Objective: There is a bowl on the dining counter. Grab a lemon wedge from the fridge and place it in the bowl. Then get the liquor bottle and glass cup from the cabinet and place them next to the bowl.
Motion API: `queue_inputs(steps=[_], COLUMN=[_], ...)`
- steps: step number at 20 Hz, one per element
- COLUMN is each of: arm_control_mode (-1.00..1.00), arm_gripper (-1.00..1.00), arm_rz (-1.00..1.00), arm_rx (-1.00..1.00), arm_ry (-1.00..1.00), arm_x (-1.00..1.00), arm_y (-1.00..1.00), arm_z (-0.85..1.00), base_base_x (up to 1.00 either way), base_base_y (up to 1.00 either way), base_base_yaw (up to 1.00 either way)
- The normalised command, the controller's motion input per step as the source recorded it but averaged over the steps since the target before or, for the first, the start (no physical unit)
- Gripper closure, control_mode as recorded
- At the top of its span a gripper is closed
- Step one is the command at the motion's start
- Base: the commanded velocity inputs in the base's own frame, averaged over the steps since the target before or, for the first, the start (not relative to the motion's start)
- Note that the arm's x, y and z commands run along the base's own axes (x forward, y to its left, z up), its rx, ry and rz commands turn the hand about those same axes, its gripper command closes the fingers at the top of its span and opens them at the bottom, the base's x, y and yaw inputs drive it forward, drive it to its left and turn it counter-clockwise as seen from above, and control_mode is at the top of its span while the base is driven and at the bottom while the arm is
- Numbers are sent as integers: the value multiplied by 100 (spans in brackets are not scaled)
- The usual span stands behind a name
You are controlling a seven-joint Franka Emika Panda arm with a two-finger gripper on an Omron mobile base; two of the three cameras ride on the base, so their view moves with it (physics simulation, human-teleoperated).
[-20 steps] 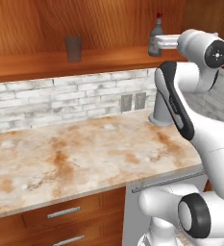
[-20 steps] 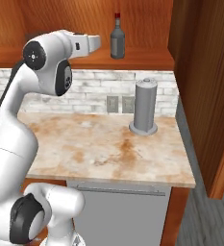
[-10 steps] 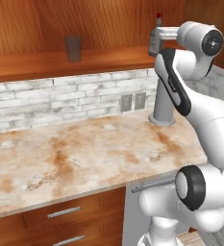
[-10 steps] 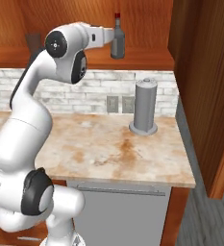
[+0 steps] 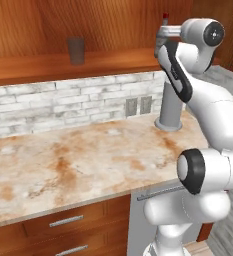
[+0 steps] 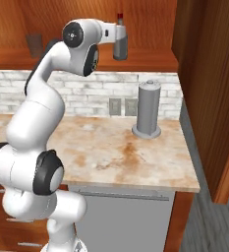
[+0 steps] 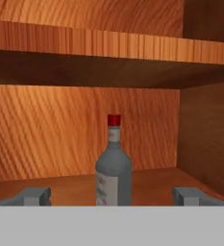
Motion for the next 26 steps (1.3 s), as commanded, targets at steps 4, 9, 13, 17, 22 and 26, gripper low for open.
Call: queue_inputs(steps=[4, 9, 13, 17, 22, 26], arm_control_mode=[-100, -100, -100, -100, -100, -100], arm_gripper=[-100, -100, -100, -100, -100, -100], arm_rz=[0, 0, 2, 2, 0, 0], arm_rx=[1, 0, 1, 0, 0, 0], arm_ry=[5, 0, -3, -6, -1, 0], arm_x=[54, 55, 48, 35, 26, 29], arm_y=[-2, 0, -3, -9, -12, -9], arm_z=[0, 0, 0, 0, 4, 0], base_base_x=[0, 0, 0, 0, 0, 0], base_base_y=[0, 0, 0, 0, 0, 0], base_base_yaw=[0, 0, 0, 0, 0, 0])
